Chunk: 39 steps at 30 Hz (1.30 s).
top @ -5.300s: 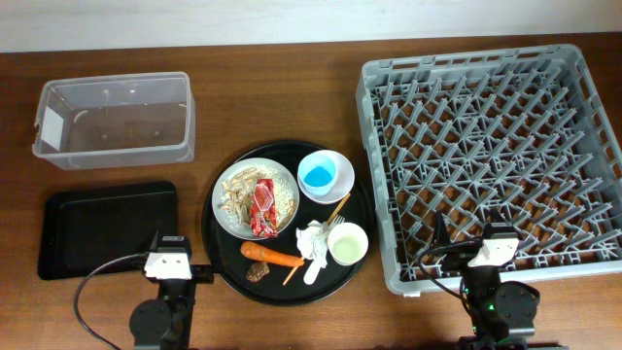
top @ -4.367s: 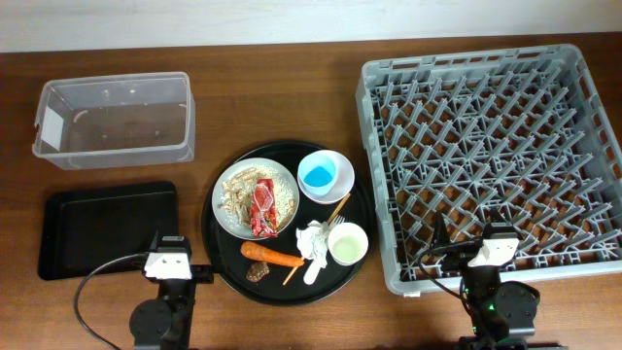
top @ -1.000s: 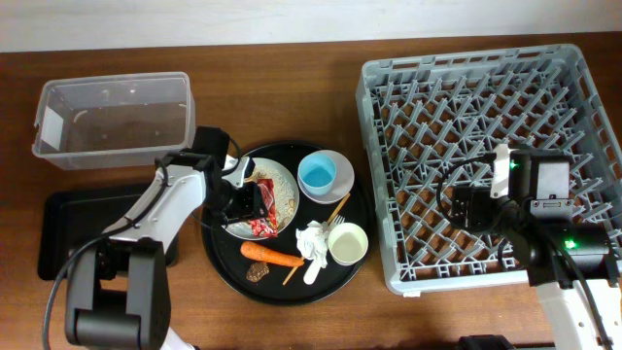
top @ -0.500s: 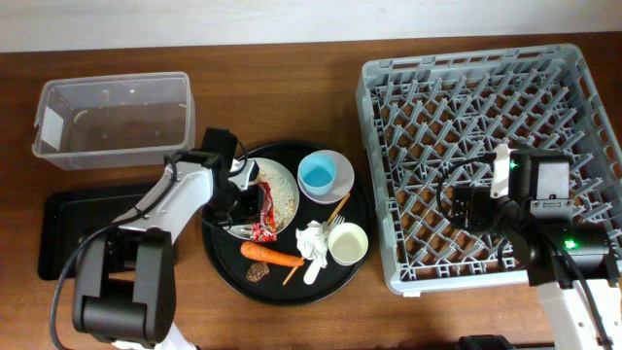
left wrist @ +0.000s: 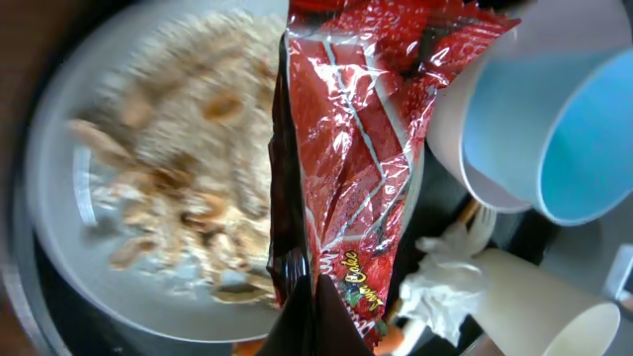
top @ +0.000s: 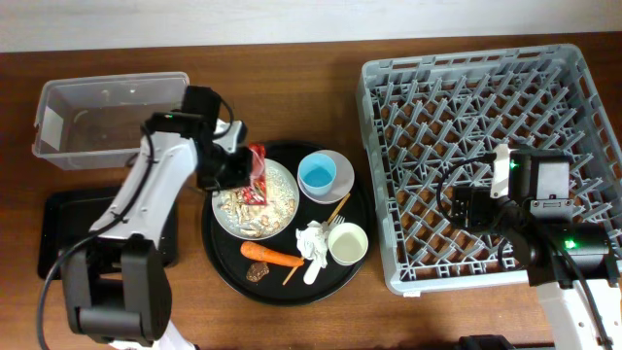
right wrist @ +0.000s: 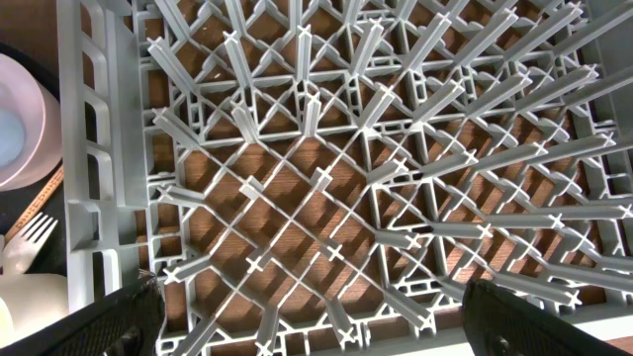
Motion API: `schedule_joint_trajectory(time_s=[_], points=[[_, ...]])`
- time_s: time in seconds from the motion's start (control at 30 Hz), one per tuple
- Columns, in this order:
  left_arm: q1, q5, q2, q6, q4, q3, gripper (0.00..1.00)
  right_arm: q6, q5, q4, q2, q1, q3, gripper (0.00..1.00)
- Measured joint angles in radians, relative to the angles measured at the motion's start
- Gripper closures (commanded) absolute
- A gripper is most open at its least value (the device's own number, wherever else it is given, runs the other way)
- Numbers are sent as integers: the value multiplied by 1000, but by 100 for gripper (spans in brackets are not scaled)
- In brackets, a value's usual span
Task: Sort waste into correct bins and load items into the dishwasher rack
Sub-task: 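Carry the red wrapper left and drop it into the clear bin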
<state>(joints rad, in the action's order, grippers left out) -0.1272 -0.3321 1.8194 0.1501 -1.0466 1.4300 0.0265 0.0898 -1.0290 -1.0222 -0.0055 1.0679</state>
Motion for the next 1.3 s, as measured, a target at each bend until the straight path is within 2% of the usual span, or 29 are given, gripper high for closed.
schedule_joint_trajectory(time_s=[0.1, 0.2, 0.4, 0.47, 0.53, 0.57, 0.6, 0.83, 0.97, 1.07, 1.17, 1.3], points=[[76, 58, 0, 1, 9, 80, 100, 0, 0, 0, 0, 0, 0, 1], [195, 114, -2, 5, 112, 166, 100, 0, 0, -1, 0, 0, 0, 1], [349, 175, 2, 31, 245, 178, 98, 0, 0, 0, 0, 0, 0, 1], [383, 191, 24, 35, 279, 178, 81, 0, 0, 0, 0, 0, 0, 1], [386, 194, 56, 42, 311, 178, 59, 0, 0, 0, 0, 0, 0, 1], [386, 195, 69, 40, 319, 178, 43, -1, 0, 0, 0, 0, 0, 1], [385, 195, 85, 38, 329, 178, 37, 0, 0, -1, 0, 0, 0, 1], [385, 195, 109, 49, 373, 181, 37, 0, 0, -4, 0, 0, 0, 1], [383, 188, 83, 49, 297, 190, 34, 0, 0, -5, 0, 0, 0, 1], [359, 163, -8, 49, 134, 199, 32, 0, 0, -5, -1, 0, 1, 1], [306, 150, -91, 49, -26, 205, 31, 0, 0, -5, -2, 0, 2, 1], [166, 133, -137, 49, -227, 214, 29, 0, 0, -7, -2, 0, 2, 1]])
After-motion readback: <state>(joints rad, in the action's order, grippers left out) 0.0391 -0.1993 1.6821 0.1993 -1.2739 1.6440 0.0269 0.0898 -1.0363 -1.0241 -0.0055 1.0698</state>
